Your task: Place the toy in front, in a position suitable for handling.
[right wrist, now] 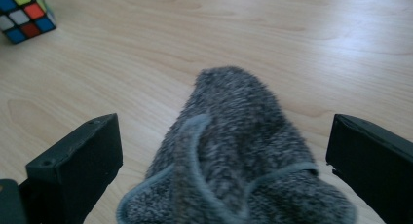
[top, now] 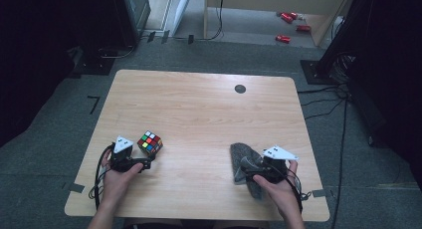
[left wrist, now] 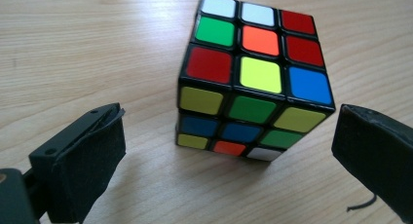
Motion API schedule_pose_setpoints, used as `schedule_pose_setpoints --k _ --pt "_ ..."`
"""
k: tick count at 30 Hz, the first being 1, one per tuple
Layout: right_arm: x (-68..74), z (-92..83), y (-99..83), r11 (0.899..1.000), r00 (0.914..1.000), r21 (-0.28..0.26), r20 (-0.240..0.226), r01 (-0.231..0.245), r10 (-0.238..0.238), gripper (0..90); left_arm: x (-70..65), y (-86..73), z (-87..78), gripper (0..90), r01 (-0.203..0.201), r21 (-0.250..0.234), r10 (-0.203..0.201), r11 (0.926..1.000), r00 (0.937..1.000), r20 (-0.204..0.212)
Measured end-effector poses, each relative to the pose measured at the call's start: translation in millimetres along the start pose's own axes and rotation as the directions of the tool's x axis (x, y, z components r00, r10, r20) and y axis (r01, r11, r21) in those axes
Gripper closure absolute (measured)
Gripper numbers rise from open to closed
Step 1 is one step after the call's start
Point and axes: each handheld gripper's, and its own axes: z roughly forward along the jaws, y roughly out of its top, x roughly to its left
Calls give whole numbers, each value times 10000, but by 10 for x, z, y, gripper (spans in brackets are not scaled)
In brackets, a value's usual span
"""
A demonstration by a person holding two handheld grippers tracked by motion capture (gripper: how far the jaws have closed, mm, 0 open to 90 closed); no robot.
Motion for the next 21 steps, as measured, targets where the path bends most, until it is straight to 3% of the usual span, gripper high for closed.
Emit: schedule_pose_setpoints --k 6,7,10,12,21 --pt "134 150 -56 9949 9981 798 -48 620 -618 28 -15 4 19 69 -49 141 53 9999 9996 -285" --pt "149 165 -67 9943 9980 858 21 625 -629 72 -13 4 20 74 -34 170 39 9999 9996 -297" --pt "185 184 -104 9914 9950 943 334 908 -943 323 -6 6 22 130 39 171 -32 9998 9992 -407" --pt "179 210 -128 9889 9944 1182 439 904 -962 350 5 5 28 145 117 213 -110 9997 9995 -300" --pt "120 192 -137 9882 9956 1315 399 787 -846 345 -4 0 48 163 38 460 -23 9989 9995 -323"
